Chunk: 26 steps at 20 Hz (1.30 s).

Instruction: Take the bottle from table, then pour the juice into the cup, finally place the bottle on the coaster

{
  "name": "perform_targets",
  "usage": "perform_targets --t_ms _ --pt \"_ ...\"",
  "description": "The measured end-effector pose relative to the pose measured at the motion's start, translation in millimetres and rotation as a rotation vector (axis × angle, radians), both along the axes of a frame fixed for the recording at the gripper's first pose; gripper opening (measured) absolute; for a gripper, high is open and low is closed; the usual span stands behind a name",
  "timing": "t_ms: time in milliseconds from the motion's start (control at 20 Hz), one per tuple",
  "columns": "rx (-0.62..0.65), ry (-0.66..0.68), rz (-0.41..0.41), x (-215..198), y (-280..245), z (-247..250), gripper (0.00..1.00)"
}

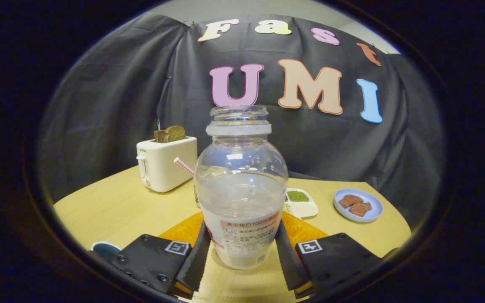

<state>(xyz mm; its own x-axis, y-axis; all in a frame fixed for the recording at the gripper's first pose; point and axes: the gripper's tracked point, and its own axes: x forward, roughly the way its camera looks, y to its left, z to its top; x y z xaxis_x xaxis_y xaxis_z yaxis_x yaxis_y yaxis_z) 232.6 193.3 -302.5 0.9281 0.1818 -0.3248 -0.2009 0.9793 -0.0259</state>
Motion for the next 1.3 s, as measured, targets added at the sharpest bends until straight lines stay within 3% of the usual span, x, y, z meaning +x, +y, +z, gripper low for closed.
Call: perform_targets --t_ms 300,950,1300 --pt "0.01 0.035 0.035 8.1 7.7 -29.8 0.78" --pt "0.065 0.06 0.022 19.7 8.7 -52.2 0.79" --pt "0.085 0.076 0.035 13.3 10.2 -59.2 0.96"
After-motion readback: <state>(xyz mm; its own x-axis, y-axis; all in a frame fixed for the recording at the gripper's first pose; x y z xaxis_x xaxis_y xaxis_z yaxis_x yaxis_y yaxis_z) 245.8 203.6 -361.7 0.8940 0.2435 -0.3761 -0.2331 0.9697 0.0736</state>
